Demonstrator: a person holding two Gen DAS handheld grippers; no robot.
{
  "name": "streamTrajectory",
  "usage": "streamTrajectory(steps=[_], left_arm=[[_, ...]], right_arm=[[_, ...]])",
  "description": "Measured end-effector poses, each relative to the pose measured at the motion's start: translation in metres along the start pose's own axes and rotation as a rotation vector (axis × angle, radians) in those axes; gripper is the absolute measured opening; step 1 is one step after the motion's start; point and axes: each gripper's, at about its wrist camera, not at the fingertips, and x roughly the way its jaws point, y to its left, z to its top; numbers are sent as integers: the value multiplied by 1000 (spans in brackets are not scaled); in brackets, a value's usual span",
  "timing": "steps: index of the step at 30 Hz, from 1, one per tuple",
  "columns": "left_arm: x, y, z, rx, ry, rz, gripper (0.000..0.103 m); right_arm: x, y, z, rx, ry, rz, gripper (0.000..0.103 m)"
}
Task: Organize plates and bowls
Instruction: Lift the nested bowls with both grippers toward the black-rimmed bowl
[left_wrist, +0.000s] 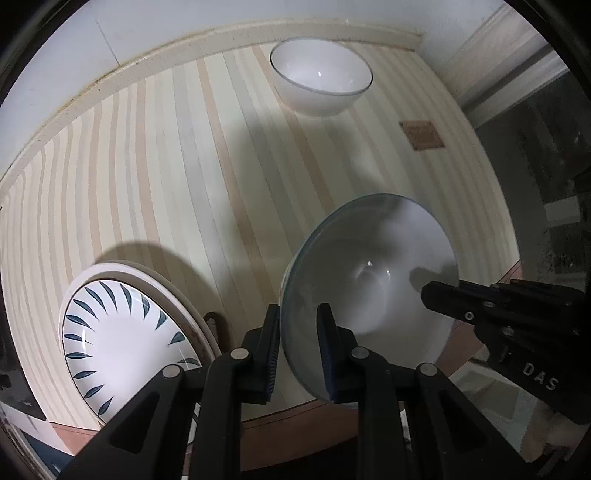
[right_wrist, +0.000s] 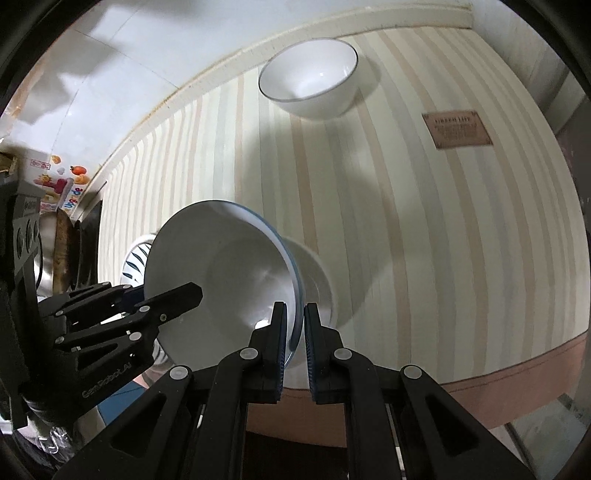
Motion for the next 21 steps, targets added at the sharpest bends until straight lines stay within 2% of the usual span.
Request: streamTrajectory(steps=[13,21], left_arm=[[24,-13,0,58,65,55,17],[29,-15,4,56,66,63,17]], right_arm=[[21,-8,0,13,57,-15,11],[23,-12,4,25,72,-25,11]])
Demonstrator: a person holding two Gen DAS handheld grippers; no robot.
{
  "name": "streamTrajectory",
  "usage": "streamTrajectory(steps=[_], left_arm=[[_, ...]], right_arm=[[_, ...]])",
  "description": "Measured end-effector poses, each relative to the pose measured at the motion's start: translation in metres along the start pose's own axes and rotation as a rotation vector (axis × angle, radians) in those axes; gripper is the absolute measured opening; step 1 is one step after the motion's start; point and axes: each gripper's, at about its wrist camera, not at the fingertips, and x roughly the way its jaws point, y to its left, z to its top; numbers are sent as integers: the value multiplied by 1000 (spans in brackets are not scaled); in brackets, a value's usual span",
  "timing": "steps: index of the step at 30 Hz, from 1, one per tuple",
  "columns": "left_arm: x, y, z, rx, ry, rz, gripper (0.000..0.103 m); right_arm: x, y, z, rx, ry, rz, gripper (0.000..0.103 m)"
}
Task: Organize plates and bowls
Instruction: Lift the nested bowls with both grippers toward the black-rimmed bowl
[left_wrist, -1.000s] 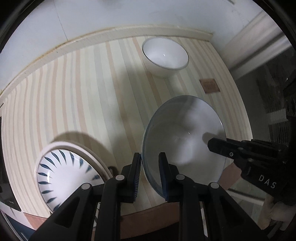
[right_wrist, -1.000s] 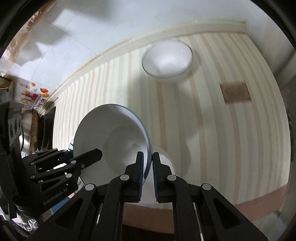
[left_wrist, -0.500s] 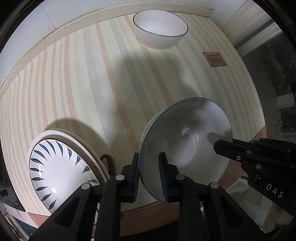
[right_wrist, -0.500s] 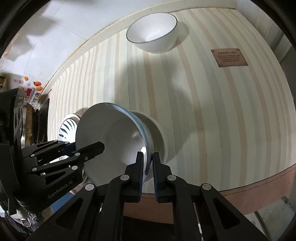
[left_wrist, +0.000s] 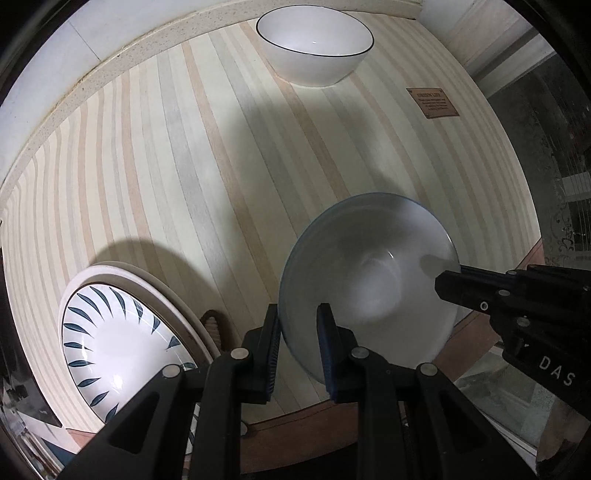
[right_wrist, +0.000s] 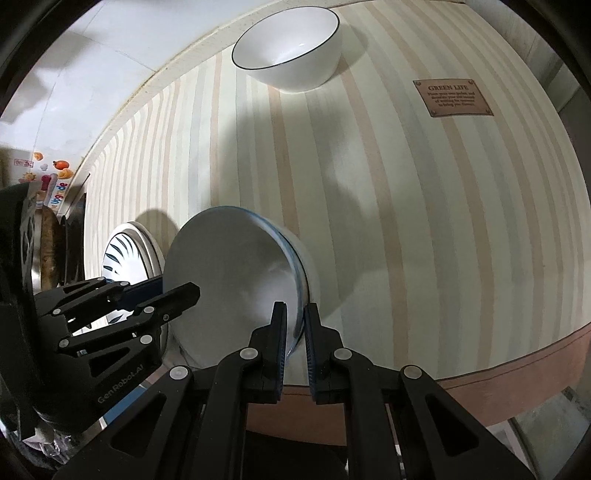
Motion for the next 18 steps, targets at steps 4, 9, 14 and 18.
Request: streamTrajectory(steps=[4,9,14,18], left_arm=[[-1,-1,-2,0,-4,7,17],[-2,-3,-3,2,-4,15,17],[-6,-2,-5,-7,-6,5,17],[-18,1,-4,-13,-22,-3,17]], right_arm=[[-1,0,-2,1,1,3,11],[-1,0,-3,3,8,3,13],[-2,1,-3,-3,18,2,14],[-4,0,-4,1,23,18,14]])
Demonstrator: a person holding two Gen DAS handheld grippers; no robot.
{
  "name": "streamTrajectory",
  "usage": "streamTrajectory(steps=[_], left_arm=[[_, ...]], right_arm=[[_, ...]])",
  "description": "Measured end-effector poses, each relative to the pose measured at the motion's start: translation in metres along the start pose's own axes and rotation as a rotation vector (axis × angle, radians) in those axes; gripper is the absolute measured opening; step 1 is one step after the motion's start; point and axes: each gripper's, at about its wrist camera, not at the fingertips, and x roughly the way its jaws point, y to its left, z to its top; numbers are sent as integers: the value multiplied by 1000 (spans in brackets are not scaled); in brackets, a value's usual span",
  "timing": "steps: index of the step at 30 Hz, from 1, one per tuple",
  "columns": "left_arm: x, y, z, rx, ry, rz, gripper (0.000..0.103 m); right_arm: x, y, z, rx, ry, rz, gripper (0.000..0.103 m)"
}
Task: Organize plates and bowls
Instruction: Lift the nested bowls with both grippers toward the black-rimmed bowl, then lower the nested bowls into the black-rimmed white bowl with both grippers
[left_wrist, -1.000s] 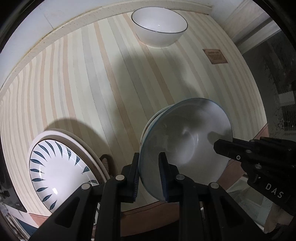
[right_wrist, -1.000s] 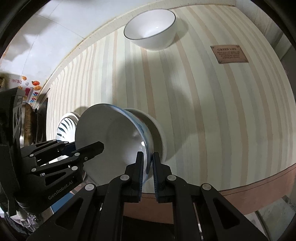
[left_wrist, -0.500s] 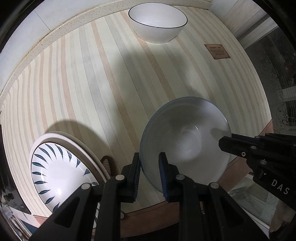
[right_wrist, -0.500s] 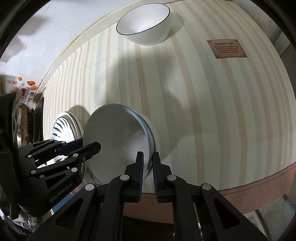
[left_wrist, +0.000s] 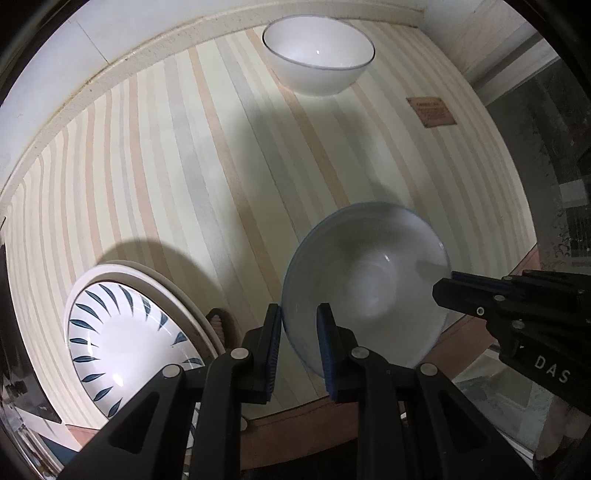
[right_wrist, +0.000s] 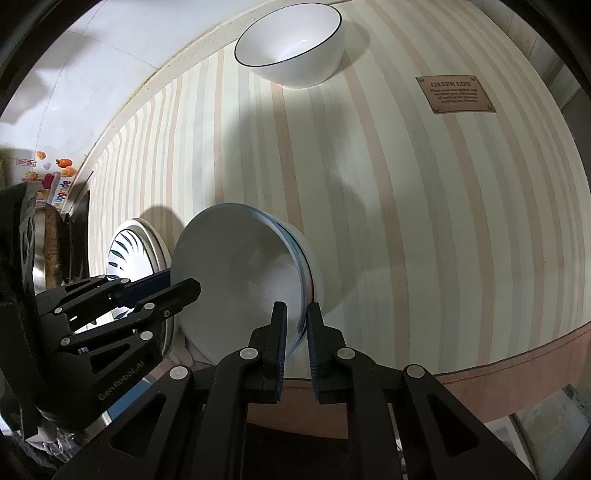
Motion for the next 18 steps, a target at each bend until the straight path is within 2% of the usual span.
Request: streamTrajectory(steps=[6,8,10,11,13,18], left_arm=[[-36,4,11,-14,-71,-22,19],[-48,10,21,-37,-101,-44,24],[-56,16,39,-62,-129,-67,27],[-60,21,53,-81,-143,-68,27],[-62,29,77,-109,-157,-78,27],[-51,42,139,-162,-172,-65,27]], right_arm=[[-18,-3,3,11,-9,53,15],[-27,-5,7,15,-22,78,18],[-38,-5,16,13,-39,85,37],[-45,-6,23,14,-52,93,41],[-56,-9,40,16,-82,114,45],[-73,-18,91,31,-150,93,46]])
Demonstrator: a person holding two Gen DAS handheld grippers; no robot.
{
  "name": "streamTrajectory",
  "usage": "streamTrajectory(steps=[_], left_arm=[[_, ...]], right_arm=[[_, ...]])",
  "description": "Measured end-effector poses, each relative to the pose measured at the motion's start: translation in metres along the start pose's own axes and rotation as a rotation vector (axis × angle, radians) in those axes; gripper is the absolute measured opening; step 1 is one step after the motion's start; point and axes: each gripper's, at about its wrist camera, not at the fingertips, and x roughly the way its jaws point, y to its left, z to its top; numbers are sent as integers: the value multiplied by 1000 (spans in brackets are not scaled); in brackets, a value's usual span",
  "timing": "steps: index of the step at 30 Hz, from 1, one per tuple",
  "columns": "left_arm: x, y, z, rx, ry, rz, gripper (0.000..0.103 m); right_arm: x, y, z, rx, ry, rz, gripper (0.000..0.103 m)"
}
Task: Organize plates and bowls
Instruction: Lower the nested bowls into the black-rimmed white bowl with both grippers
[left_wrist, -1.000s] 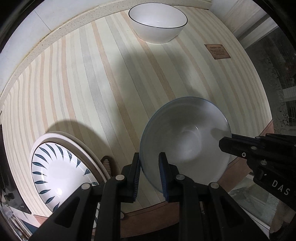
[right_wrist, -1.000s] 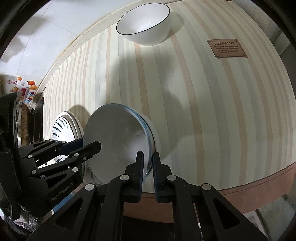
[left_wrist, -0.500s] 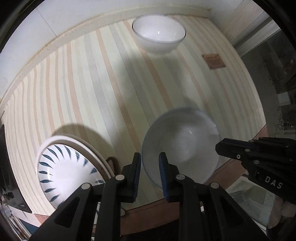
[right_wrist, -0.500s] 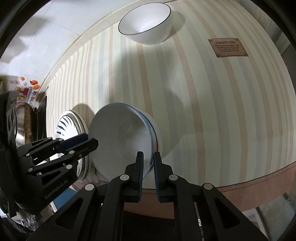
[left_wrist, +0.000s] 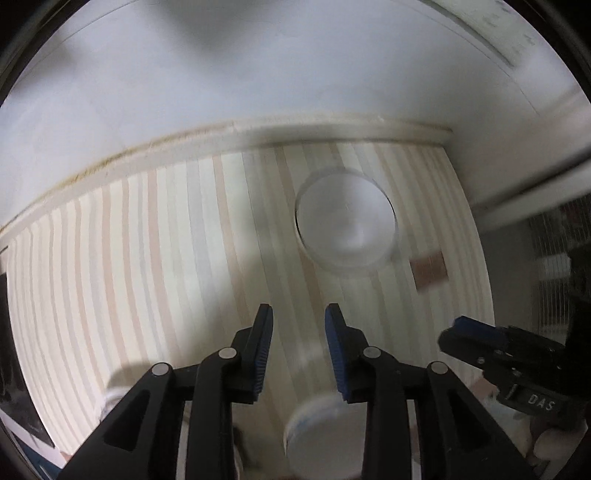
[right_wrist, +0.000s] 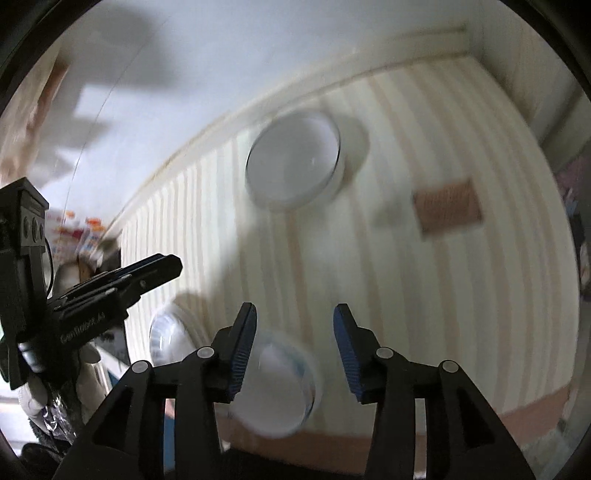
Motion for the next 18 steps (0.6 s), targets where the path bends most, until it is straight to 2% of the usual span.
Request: streamTrajectory(steps=[6,10,18], left_arm=[[44,-1,46,-11,44,16,27],[74,-5,62,-18,92,26,27],[118,-6,72,-20,175,19,27]], right_arm=[[15,-14,73,34,-57,-44,46],[41,-23,109,49,-29,-66,46],[95,-41,136,74,69,-88,46]])
